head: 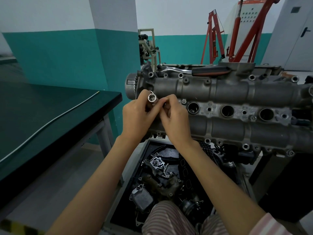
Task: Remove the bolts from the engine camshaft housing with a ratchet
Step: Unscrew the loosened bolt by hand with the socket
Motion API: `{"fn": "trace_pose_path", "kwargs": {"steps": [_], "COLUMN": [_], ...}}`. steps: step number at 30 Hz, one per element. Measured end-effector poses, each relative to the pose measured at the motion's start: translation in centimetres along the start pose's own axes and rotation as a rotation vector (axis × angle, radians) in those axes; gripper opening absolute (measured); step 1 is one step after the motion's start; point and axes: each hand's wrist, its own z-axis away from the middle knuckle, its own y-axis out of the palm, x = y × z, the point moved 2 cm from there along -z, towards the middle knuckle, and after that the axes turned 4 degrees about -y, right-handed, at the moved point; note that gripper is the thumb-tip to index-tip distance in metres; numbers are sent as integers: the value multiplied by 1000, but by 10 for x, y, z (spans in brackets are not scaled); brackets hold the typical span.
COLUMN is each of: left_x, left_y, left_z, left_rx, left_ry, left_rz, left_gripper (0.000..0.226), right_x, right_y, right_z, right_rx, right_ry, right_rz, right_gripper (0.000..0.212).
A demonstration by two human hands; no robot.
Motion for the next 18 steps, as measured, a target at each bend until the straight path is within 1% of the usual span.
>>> {"fn": "trace_pose_path", "kwargs": {"steps": [2,5,8,11,12,14,16,18], "left_x": [1,2,1,-3,-4,-4,-3,-1], "left_y": [-1,-2,-2,0,1,0,-2,-4], "left_z": [1,1,0,-1,-2,-1,0,1], "left_rx": [6,29,24,-8,-10,-7,8,32], "left_ry": [24,46,32,-18,-27,-27,2,37], "left_rz": [14,23,13,17,15,9,13,21], "left_gripper": [31,24,29,38,39,39,33,25], "right_x": [1,2,3,-1,-2,-2,-1,0], "right_y": [0,-1,-1,1,1,1,1,1], "right_z": [0,0,1,1,1,1,1,1], "right_rx": [27,48,38,28,21,4,11,24], "right_ry": [-30,-51,-56,13,29,16,-14,-26], "right_rz": [19,2,-9,-15,-23,-26,-8,-20], "right_gripper": [8,15,22,29,28,17,9,12]}}
